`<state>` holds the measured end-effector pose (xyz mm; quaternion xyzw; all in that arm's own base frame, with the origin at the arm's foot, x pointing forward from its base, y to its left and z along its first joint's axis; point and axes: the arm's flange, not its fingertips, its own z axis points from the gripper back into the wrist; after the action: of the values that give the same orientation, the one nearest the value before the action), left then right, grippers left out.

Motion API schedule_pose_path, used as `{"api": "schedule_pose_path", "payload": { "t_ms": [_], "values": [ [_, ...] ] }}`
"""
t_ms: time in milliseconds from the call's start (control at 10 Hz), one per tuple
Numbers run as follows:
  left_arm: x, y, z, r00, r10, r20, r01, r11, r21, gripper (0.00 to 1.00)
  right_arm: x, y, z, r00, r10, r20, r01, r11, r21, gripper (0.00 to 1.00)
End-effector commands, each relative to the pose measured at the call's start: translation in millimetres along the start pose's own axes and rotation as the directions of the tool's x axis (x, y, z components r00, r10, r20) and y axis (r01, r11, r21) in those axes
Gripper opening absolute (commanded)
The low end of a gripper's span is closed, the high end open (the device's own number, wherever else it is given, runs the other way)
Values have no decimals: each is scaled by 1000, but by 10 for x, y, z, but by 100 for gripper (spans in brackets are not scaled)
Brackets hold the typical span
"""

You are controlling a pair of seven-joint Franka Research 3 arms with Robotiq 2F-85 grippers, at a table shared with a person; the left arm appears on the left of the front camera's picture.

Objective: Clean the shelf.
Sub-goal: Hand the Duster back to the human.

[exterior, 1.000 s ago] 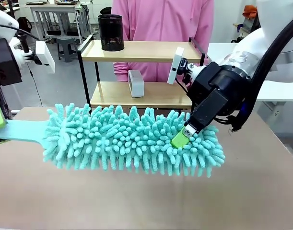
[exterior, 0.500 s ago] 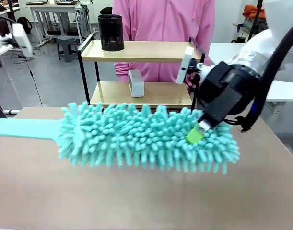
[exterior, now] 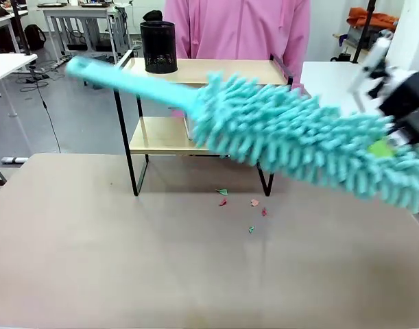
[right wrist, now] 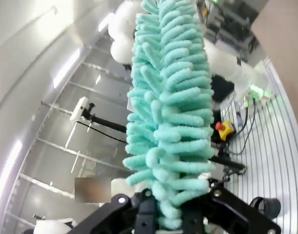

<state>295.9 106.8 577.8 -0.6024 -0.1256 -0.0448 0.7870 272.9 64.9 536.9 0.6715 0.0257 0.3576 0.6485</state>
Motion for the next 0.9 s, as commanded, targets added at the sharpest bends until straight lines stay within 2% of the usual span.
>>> {"api": "schedule_pose_path", "payload": {
  "t_ms": [0,100,200,300,400,600,800],
  "values": [
    [7,239,-234,901,86,424,-74,996,-44,100,-454,101,442,956,128,264,-131,991,-8,0],
    [45,373,-219,879,130,458,-95,991,-98,100,-711,105,684,890,168,424,-162,985,-51,0],
    [77,488,-260,889,201,410,-152,977,-150,100,-1002,93,891,811,170,559,-152,985,-78,0],
    [34,420,124,940,118,321,-113,993,-37,100,-1283,14,1069,733,109,671,-76,994,-79,0],
    [34,420,124,940,118,321,-113,993,-37,100,-1566,-152,1229,647,-7,763,65,997,-46,0],
    [34,420,124,940,118,321,-113,993,-37,100,-1867,-541,1334,512,-210,833,279,958,69,0],
    [34,420,124,940,118,321,-113,993,-37,100,-1976,-998,1397,431,-408,805,412,882,226,0]
  ]
}}
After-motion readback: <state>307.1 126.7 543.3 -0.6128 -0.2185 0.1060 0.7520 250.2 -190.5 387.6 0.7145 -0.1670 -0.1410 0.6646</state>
